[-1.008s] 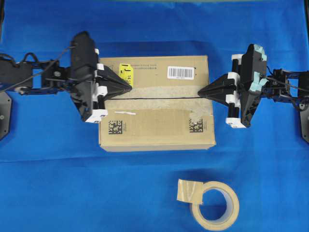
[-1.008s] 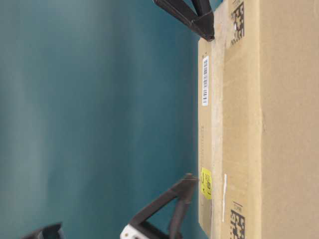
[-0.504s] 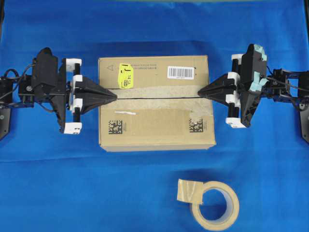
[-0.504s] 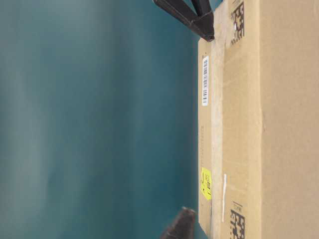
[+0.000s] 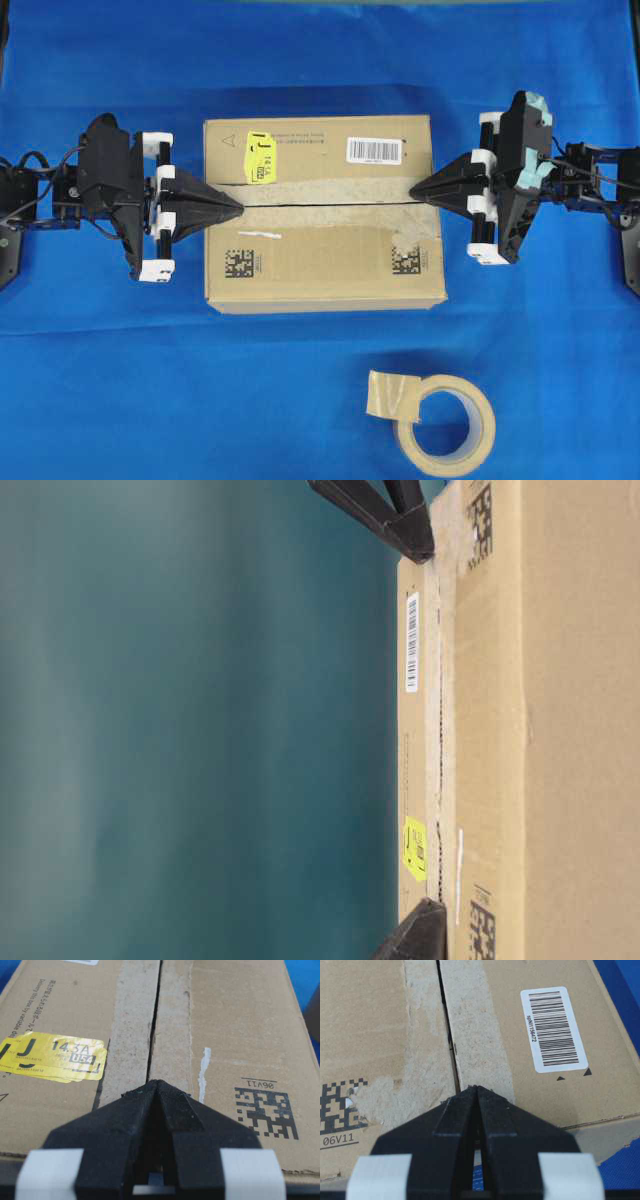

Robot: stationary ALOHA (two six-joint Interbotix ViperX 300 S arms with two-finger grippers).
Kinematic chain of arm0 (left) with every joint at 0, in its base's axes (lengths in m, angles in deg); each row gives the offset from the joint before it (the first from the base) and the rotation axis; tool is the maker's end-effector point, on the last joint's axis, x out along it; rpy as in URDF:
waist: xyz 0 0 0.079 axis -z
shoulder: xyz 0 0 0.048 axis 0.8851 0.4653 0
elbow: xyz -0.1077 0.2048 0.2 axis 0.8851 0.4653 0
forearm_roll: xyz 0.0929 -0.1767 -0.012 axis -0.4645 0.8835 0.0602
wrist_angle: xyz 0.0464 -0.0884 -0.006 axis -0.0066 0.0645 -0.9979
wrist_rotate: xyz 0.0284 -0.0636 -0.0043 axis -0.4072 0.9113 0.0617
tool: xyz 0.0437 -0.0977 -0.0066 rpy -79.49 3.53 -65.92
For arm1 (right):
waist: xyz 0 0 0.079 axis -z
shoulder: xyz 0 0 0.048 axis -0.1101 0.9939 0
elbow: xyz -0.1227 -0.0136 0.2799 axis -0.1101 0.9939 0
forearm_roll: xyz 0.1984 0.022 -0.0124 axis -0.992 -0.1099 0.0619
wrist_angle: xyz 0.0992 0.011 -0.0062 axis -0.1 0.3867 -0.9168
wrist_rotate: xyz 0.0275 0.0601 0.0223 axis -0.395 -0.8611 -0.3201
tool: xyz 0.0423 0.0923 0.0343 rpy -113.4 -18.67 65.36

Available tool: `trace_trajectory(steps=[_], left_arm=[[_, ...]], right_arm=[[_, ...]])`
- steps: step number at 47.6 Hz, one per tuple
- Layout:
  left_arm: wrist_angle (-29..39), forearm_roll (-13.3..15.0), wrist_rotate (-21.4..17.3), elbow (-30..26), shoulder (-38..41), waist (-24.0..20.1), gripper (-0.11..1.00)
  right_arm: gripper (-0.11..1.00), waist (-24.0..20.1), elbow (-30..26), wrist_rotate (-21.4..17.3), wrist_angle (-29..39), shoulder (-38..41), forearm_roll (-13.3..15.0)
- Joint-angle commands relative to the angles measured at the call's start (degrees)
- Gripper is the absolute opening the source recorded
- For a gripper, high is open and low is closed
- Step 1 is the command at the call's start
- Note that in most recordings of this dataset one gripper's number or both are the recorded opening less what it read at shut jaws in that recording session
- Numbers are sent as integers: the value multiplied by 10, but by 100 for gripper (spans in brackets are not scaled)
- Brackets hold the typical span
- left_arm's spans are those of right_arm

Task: Close the cardboard box.
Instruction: 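Press both grippers on the closed top flaps along the seam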

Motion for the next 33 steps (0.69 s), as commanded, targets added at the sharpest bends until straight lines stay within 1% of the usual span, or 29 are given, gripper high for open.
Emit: trace_trajectory(steps=[1, 33], left_arm=[[-2, 2, -1, -2, -1, -2, 0], [-2, 3, -1, -1, -1, -4, 0]], right_arm=[[0, 1, -5, -2, -4, -3, 0], [0, -8, -12, -3, -4, -13, -1]])
